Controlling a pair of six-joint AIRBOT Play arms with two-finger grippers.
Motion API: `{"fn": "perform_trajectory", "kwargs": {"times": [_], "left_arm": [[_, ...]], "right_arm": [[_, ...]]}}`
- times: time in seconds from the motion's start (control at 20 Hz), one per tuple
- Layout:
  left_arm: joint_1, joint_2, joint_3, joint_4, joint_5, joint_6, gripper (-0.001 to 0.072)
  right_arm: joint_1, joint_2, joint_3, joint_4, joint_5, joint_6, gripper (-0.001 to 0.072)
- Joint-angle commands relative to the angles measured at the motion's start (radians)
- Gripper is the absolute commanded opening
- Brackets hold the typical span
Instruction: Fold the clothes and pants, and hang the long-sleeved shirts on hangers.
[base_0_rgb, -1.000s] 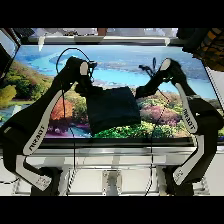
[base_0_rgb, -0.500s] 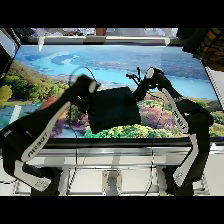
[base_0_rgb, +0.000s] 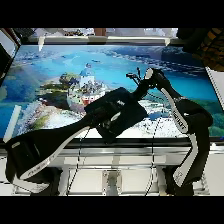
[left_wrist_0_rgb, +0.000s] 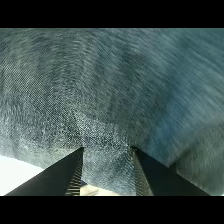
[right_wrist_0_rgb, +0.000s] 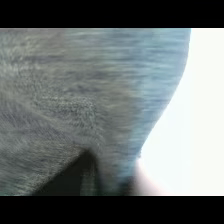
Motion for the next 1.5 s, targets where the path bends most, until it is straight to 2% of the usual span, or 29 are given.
{"fn": "perform_trajectory", "kwargs": {"times": [0.0, 0.2, 0.35, 0.65, 0.75, 0.8, 0.85, 0.9, 0.95, 1.05, 1.2, 1.35, 1.45], "left_arm": [[-0.055, 0.056, -0.006, 0.001, 0.014, -0.030, 0.0344], [-0.024, 0.165, -0.006, 0.051, 0.003, -0.069, 0.0359], [0.026, 0.198, -0.006, 0.112, -0.057, -0.069, 0.0358], [0.176, 0.195, -0.008, 0.114, -0.091, -0.069, 0.0359], [0.228, 0.195, -0.008, 0.114, -0.090, -0.069, 0.0359], [0.251, 0.195, -0.008, 0.114, -0.090, -0.069, 0.0358], [0.275, 0.195, -0.008, 0.114, -0.089, -0.069, 0.0358], [0.295, 0.195, -0.008, 0.114, -0.086, -0.069, 0.0358], [0.314, 0.194, -0.008, 0.115, -0.082, -0.069, 0.0358], [0.346, 0.193, -0.008, 0.115, -0.066, -0.068, 0.0358], [0.381, 0.192, -0.008, 0.114, -0.056, -0.069, 0.0357], [0.389, 0.175, -0.008, 0.114, -0.056, -0.069, 0.0357], [0.389, 0.155, -0.008, 0.114, -0.057, -0.068, 0.0357]], "right_arm": [[-0.020, 0.000, 0.035, -0.069, -0.027, 0.012, 0.0024], [-0.125, 0.000, 0.083, -0.188, -0.050, 0.072, 0.0024], [-0.260, 0.000, 0.090, -0.277, -0.049, 0.087, 0.0025], [-0.661, 0.000, 0.090, -0.372, -0.006, 0.142, 0.0025], [-0.821, 0.000, 0.090, -0.377, 0.039, 0.167, 0.0046], [-0.898, 0.000, 0.090, -0.377, 0.061, 0.176, 0.0099], [-0.978, 0.000, 0.090, -0.375, 0.084, 0.186, 0.0276], [-1.052, 0.002, 0.090, -0.369, 0.103, 0.191, 0.0415], [-1.115, 0.005, 0.090, -0.353, 0.119, 0.191, 0.0446], [-1.222, 0.017, 0.089, -0.286, 0.130, 0.191, 0.0450], [-1.298, 0.062, 0.089, -0.096, 0.107, 0.179, 0.0449], [-1.255, 0.151, 0.088, 0.089, 0.064, 0.132, 0.0446], [-1.168, 0.229, 0.088, 0.132, 0.040, 0.130, 0.0420]]}}
